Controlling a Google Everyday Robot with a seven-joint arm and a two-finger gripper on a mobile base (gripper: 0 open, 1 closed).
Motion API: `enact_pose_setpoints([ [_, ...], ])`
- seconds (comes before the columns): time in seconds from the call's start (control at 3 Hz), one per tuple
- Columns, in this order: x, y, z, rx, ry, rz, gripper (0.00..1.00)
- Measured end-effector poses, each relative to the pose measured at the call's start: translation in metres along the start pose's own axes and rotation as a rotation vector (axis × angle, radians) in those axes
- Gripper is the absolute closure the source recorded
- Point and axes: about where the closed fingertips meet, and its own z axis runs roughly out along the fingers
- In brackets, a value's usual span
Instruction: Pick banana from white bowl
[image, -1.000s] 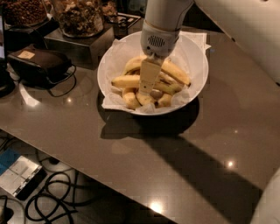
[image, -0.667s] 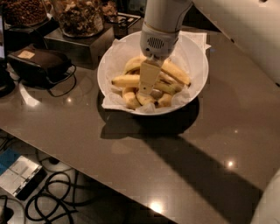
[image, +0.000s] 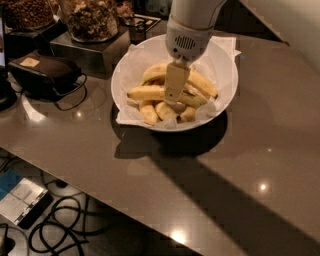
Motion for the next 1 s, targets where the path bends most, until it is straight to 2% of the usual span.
enact_pose_setpoints([
  [0.33,0.004,-0.005,-0.024,0.075,-0.008,-0.027,0.36],
  [0.67,0.005,-0.013,-0.036,0.109,-0.009,-0.042,0.36],
  [1.0,0.001,-0.015,-0.036,0.105,-0.009,-0.062,0.38],
])
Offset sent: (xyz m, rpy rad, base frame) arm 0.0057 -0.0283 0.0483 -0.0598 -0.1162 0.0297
